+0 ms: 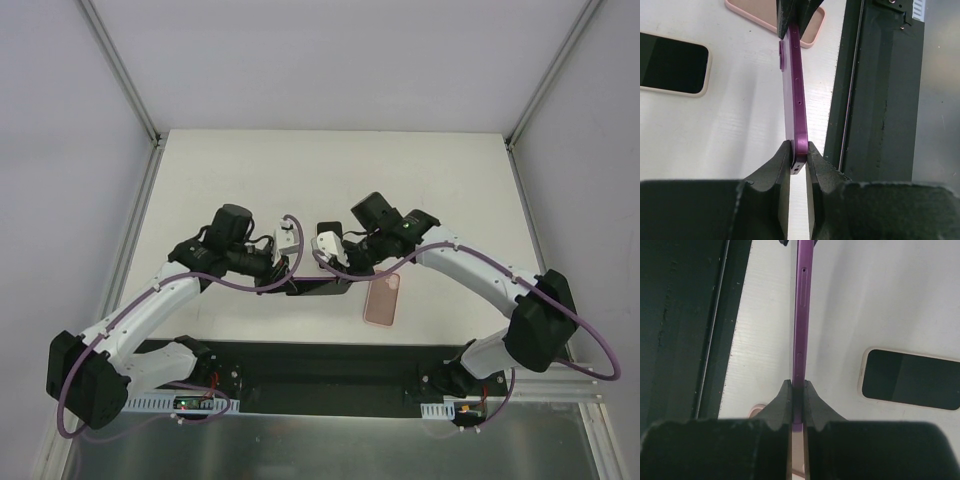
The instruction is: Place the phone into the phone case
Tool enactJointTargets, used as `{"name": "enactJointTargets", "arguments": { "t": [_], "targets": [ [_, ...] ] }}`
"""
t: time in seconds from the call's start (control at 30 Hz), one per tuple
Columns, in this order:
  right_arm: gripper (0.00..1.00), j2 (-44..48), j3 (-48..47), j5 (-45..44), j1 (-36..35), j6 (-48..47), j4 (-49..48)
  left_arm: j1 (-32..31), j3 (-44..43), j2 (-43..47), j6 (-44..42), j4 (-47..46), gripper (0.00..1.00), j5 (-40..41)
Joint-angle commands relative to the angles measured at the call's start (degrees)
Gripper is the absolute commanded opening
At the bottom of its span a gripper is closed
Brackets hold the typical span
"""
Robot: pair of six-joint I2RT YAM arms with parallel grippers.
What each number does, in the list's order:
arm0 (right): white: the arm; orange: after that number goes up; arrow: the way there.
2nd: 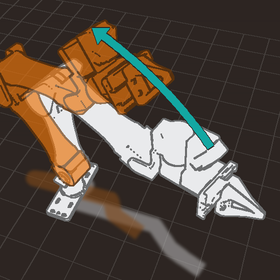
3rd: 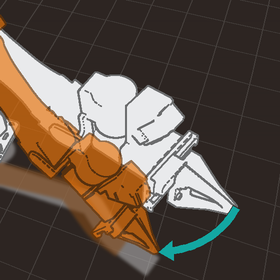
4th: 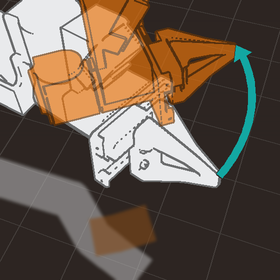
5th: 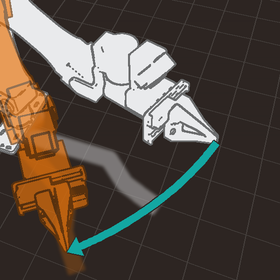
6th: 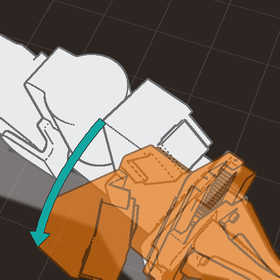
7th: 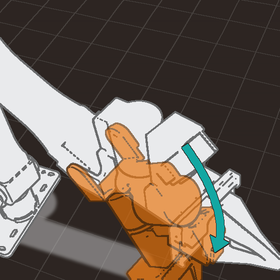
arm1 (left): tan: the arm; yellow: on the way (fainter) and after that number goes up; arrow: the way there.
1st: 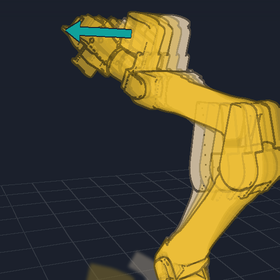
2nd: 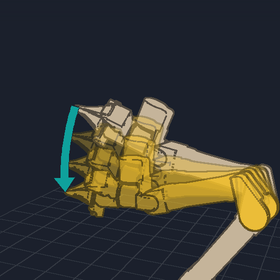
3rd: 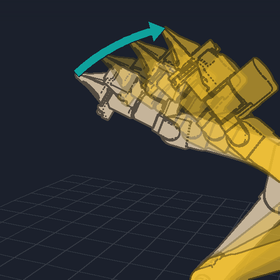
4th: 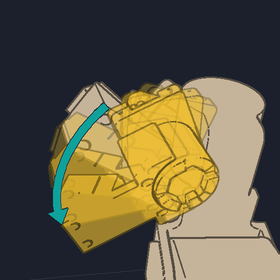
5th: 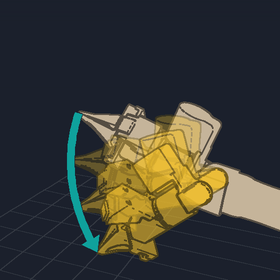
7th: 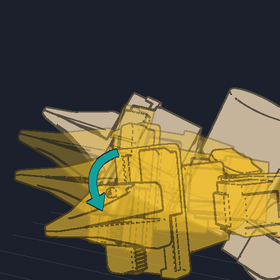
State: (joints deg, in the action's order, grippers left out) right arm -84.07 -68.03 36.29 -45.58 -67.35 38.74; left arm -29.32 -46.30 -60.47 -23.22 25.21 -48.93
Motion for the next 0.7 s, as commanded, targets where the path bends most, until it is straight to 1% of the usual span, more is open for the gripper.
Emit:
{"name": "enactJointTargets", "arguments": {
  "t": [0.0,0.07,0.17,0.23,0.3,0.37,0.4,0.53,0.6,0.63,0.67],
  "targets": [
    [0.02,0.8,-3.8,6.3,-0.4,2.2,-0.9,-0.4,-2.0,-1.2,1.1,-0.1,0.08,1.5],
    [0.05,0.8,-4.0,7.1,-0.1,4.1,-0.9,-0.4,-2.7,-1.7,2.5,-0.3,0.0,2.9],
    [0.12,0.5,-4.5,9.4,0.6,7.0,-1.0,-0.3,-2.8,-2.2,5.3,-1.6,0.0,5.1],
    [0.15,0.9,-4.0,11.2,1.1,7.7,-1.2,-0.4,-2.2,-2.4,7.4,-3.2,0.0,4.9],
    [0.23,1.8,-2.9,13.6,1.9,9.3,-2.4,-0.3,-1.1,-2.4,10.0,-5.8,0.0,4.3],
    [0.27,3.1,-2.0,15.8,3.0,9.8,-3.1,-0.3,-0.3,-2.0,11.6,-7.3,0.0,3.8],
    [0.28,3.6,-0.6,16.3,3.4,10.6,-3.8,-0.3,0.4,-1.9,13.1,-8.7,0.0,3.6],
    [0.44,6.1,2.5,17.2,5.8,12.7,-6.5,-0.3,2.0,-1.6,16.4,-11.1,0.0,2.1],
    [0.46,8.2,3.9,17.7,7.1,15.7,-9.4,-0.3,2.7,-1.8,17.5,-11.6,0.0,1.7],
    [0.55,9.0,5.8,18.2,8.7,17.3,-11.0,-0.3,3.1,-1.8,18.1,-12.5,0.0,2.1],
    [0.65,11.0,6.7,18.6,9.5,19.1,-14.8,-0.3,3.4,-1.8,19.8,-13.2,0.0,2.3]
  ]
}}
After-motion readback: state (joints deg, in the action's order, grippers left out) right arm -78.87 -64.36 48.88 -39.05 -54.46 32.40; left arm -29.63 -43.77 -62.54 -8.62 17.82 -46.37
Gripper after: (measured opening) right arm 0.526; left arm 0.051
